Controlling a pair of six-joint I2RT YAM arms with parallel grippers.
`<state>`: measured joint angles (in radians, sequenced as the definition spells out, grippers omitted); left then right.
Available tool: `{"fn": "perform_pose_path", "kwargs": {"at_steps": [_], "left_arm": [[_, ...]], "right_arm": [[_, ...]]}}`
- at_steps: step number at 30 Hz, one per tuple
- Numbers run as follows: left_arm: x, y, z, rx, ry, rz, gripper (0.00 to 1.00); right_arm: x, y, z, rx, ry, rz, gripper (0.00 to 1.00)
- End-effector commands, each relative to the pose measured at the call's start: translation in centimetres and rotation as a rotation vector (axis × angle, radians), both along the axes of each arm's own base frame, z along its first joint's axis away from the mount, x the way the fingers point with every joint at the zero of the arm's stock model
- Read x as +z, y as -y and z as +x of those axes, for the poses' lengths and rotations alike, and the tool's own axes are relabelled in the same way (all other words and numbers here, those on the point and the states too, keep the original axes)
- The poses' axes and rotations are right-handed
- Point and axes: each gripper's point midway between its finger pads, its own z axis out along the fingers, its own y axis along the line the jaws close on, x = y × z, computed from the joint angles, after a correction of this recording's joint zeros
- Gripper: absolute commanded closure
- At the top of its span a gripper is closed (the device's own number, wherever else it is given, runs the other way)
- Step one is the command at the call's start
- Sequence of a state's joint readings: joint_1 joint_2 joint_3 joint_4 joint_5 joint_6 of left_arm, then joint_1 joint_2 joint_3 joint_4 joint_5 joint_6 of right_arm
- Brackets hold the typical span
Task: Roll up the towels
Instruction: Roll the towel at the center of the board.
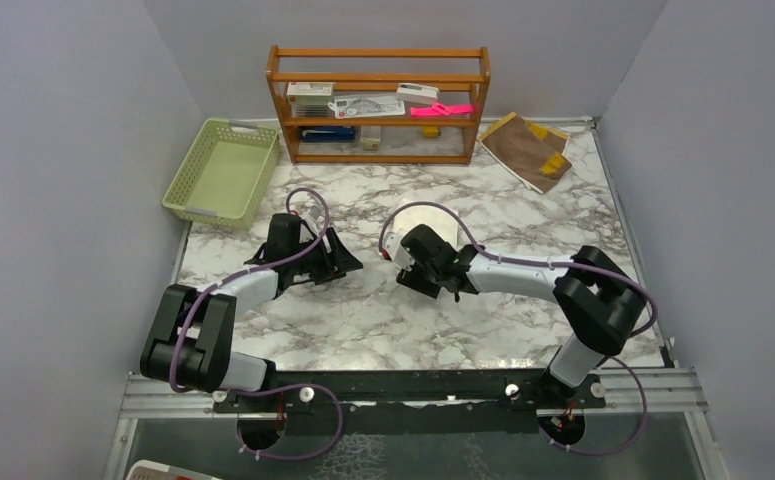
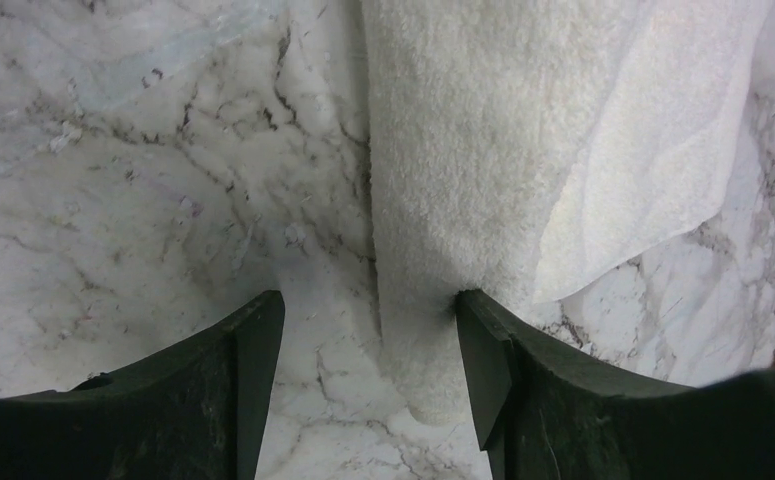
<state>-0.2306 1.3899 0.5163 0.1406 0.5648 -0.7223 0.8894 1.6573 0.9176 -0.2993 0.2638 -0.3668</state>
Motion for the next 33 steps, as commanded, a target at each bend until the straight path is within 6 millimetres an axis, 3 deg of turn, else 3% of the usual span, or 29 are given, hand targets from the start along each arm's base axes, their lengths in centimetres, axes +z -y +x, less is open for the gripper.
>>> {"fn": "perform_pose_path", "kwargs": {"at_steps": [1, 10, 16, 19, 21, 23, 29, 33], "left_arm": [[1.2, 0.2, 0.7, -0.021, 0.043, -0.013, 0.38], [2.7, 0.7, 1.0, -0.058, 0.068, -0.034, 0.38], [4.6, 1.4, 1.5, -0.122, 0.111, -0.053, 0.38], [5.3, 1.4, 1.9, -0.138, 0.131, -0.045, 0.38], [5.8, 1.5, 2.1, -0.14, 0.143, -0.047, 0.38], [6.4, 1.7, 2.3, -0.14, 0.161, -0.063, 0.38], [8.6, 3.0, 2.4, -0.153, 0.205, -0.161, 0.37], [9.7, 5.1, 1.3, -0.197, 0.214, -0.209, 0.37]], "right_arm": [[-0.8, -0.9, 1.4, 0.006, -0.026, 0.033, 0.37], [-3.4, 1.3, 3.6, -0.124, -0.153, 0.06, 0.48], [-5.7, 2.4, 3.7, -0.208, -0.284, 0.077, 0.75], [-6.0, 2.5, 3.8, -0.233, -0.318, 0.097, 0.98], [-5.9, 2.3, 3.6, -0.241, -0.334, 0.11, 0.99], [-5.4, 1.7, 2.9, -0.23, -0.371, 0.144, 0.99], [-2.4, -1.8, -1.8, -0.158, -0.533, 0.341, 0.99], [-0.9, -3.7, -5.1, -0.097, -0.62, 0.386, 0.99]]}}
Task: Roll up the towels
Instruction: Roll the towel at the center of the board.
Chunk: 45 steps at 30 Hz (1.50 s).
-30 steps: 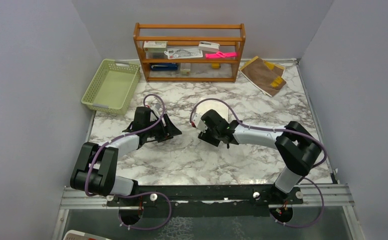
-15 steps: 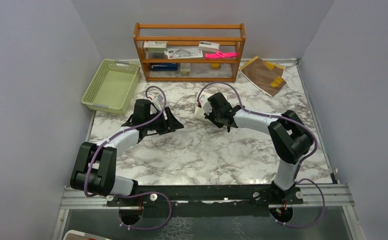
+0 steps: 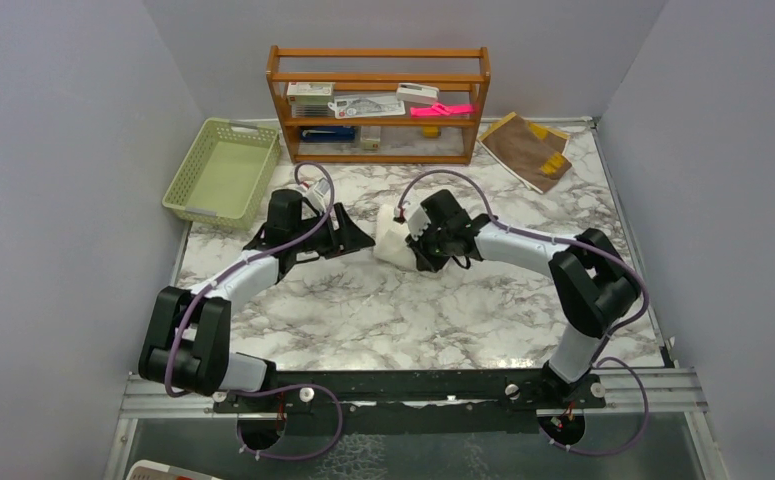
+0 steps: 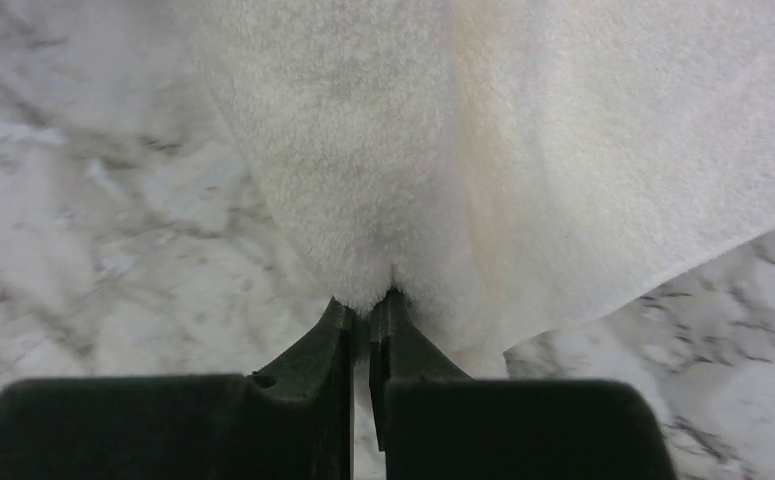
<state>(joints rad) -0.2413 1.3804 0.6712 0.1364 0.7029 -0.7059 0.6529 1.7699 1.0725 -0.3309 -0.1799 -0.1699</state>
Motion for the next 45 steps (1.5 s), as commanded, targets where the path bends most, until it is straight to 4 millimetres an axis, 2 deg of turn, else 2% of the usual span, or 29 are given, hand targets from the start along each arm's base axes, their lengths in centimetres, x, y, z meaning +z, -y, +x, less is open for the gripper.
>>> {"fn": "perform_pose_path", "kwargs": {"at_steps": [1, 5, 7, 13, 24, 32, 34, 39, 42, 45], "left_arm": [[3.3, 3.2, -1.4, -0.09, 0.062, -0.105, 0.37], [3.8, 5.4, -2.6, -0.119, 0.04, -0.15, 0.4], [3.0, 5.7, -2.9, -0.11, 0.007, -0.159, 0.43], [0.5, 5.6, -3.4, -0.055, -0.079, -0.199, 0.51], [-4.1, 5.1, -3.7, 0.066, -0.203, -0.244, 0.52], [-8.0, 4.0, -3.0, 0.154, -0.22, -0.153, 0.88], [-9.4, 3.5, -3.2, 0.178, -0.243, -0.125, 1.0], [-12.0, 2.2, -4.9, 0.221, -0.304, -0.067, 1.0], [-13.0, 1.2, -6.1, 0.239, -0.328, -0.021, 1.0], [-13.5, 0.1, -7.0, 0.26, -0.334, 0.03, 1.0]], "right_arm": [[-0.5, -2.1, -8.7, 0.108, -0.296, 0.07, 0.99], [0.0, -2.5, -10.3, 0.119, -0.333, 0.071, 0.99], [0.2, -2.5, -10.5, 0.116, -0.336, 0.077, 0.99], [0.4, -2.7, -10.3, 0.109, -0.33, 0.086, 0.99], [-0.6, -3.0, -10.2, 0.083, -0.314, 0.083, 0.99], [-0.2, -3.7, -11.0, 0.137, -0.263, 0.064, 0.99], [0.2, -3.9, -10.9, 0.159, -0.214, 0.054, 0.95], [3.4, -3.6, -9.1, 0.177, -0.03, 0.079, 0.75], [5.0, -3.5, -8.7, 0.193, 0.03, 0.1, 0.73], [5.6, -4.0, -9.6, 0.251, 0.025, 0.143, 0.73]]}}
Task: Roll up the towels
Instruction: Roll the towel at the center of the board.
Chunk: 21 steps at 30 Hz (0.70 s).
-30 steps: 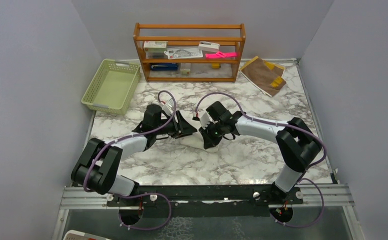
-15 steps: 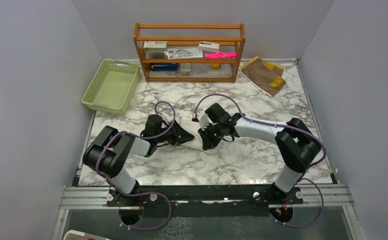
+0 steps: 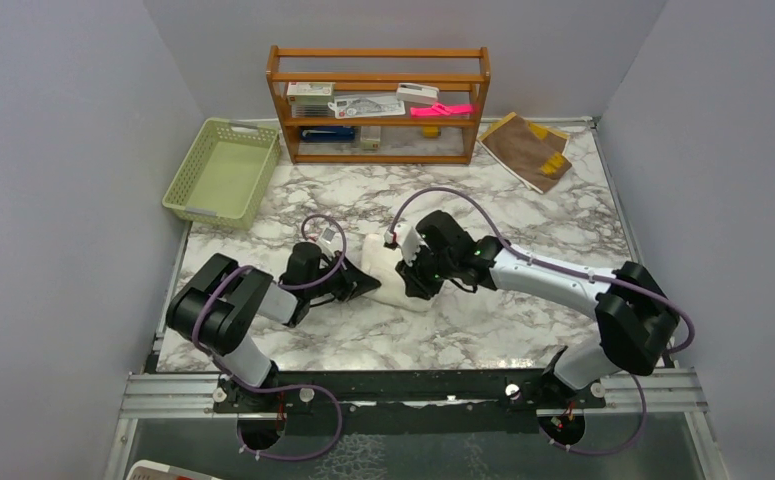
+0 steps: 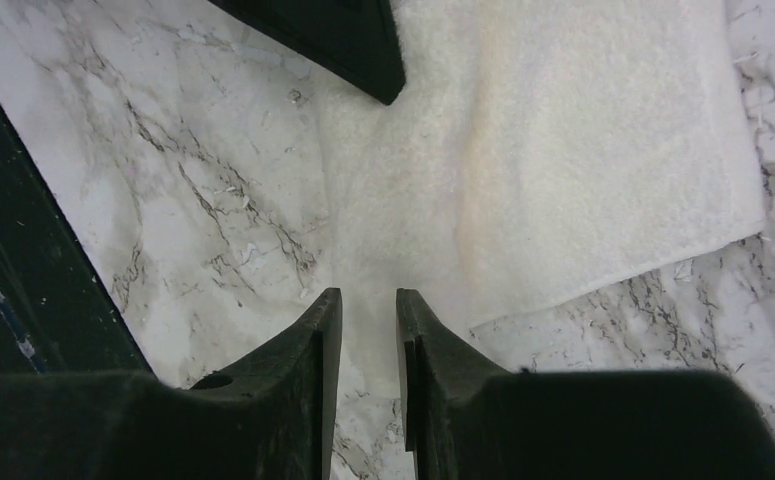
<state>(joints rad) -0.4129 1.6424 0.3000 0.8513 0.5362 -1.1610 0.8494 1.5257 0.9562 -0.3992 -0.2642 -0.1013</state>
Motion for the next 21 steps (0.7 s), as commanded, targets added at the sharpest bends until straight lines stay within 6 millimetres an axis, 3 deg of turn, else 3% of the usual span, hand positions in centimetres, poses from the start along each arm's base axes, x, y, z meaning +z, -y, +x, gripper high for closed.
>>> {"fn": "perform_pose_path", "kwargs": {"at_steps": [1, 10, 21], "left_arm": [[-4.5, -3.4, -2.5, 0.072, -0.108, 0.203, 1.0], [-3.4, -6.9, -1.9, 0.146, -0.068, 0.405, 1.0], [-4.2, -6.9, -2.0, 0.122, -0.097, 0.406, 1.0]], "right_arm": [[1.4, -0.5, -0.4, 0.084, 0.061, 0.056, 0.73], [-0.6, 0.2, -3.7, 0.22, 0.096, -0.018, 0.69], [0.1, -4.0, -3.8, 0.29, 0.178, 0.06, 0.68]]}}
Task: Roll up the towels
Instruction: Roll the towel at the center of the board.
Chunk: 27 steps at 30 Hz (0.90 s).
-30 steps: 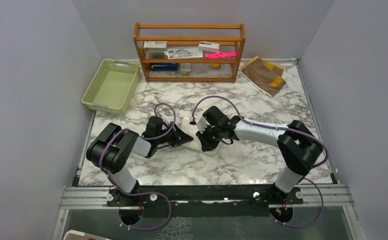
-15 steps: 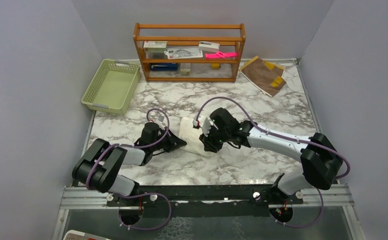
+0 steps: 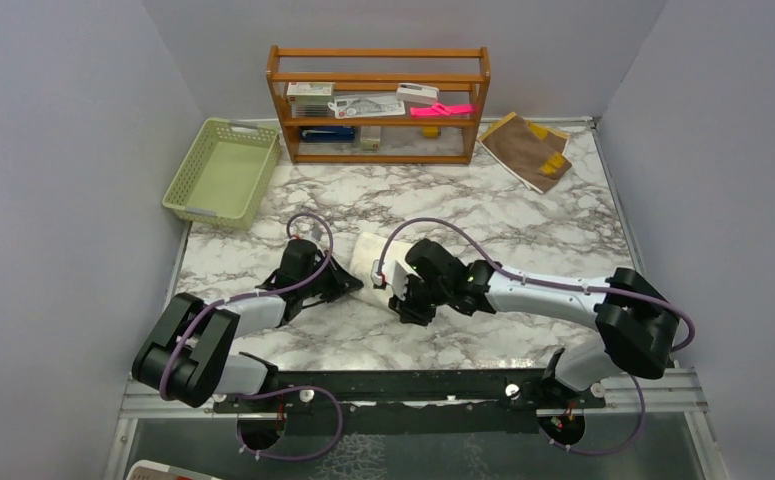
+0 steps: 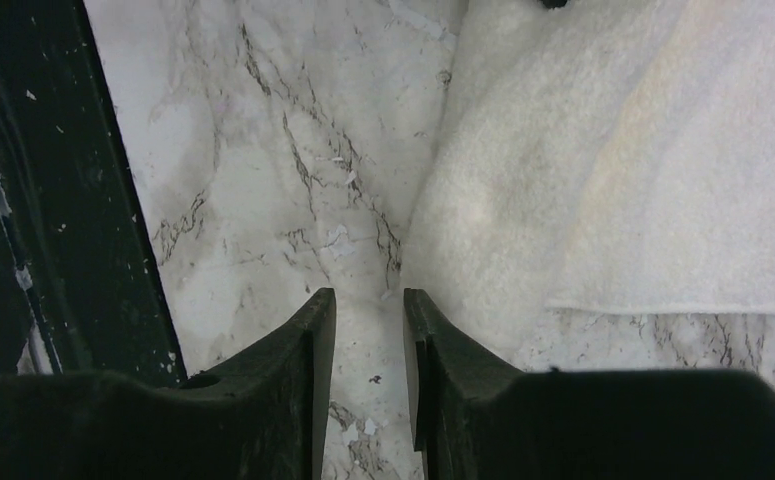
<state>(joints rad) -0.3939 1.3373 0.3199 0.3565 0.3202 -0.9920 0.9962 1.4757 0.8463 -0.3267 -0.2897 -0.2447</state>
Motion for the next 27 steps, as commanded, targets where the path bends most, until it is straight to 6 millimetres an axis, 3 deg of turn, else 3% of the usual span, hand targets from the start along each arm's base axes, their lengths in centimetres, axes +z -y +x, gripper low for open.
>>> {"fn": "perform_pose_path", "kwargs": {"at_steps": [1, 4, 5, 6, 7, 13, 20, 23, 27], "left_arm": [[-3.6, -2.5, -1.8, 0.027, -0.108, 0.135, 1.0], [-3.8, -2.6, -1.9, 0.024, -0.111, 0.14, 1.0], [-3.8, -2.7, -2.0, 0.024, -0.114, 0.14, 1.0], [-3.9, -2.7, -2.1, 0.023, -0.117, 0.141, 1.0], [-4.0, -2.8, -2.2, 0.023, -0.121, 0.141, 1.0], [-4.0, -3.2, -2.3, 0.025, -0.127, 0.148, 1.0], [-3.4, -4.0, -2.2, 0.036, -0.124, 0.144, 1.0], [-2.6, -4.3, -1.8, 0.044, -0.109, 0.139, 1.0], [-0.7, -5.2, -0.6, 0.058, -0.074, 0.114, 1.0]], "right_arm": [[1.3, -2.8, 1.5, 0.026, 0.09, 0.068, 0.68], [0.3, -3.1, 2.2, 0.02, 0.107, 0.047, 0.66], [-0.1, -3.1, 2.5, 0.011, 0.118, 0.039, 0.61], [-0.2, -3.2, 2.8, 0.007, 0.132, 0.04, 0.51], [-0.4, -3.3, 3.0, 0.01, 0.141, 0.042, 0.49], [-2.1, -3.7, 3.6, 0.013, 0.14, 0.002, 0.51], [-5.5, -2.3, 5.5, -0.13, 0.131, -0.14, 0.73], [-6.4, -1.3, 6.2, -0.202, 0.099, -0.197, 0.96], [-5.6, -0.9, 6.3, -0.257, -0.01, -0.154, 0.99]]}}
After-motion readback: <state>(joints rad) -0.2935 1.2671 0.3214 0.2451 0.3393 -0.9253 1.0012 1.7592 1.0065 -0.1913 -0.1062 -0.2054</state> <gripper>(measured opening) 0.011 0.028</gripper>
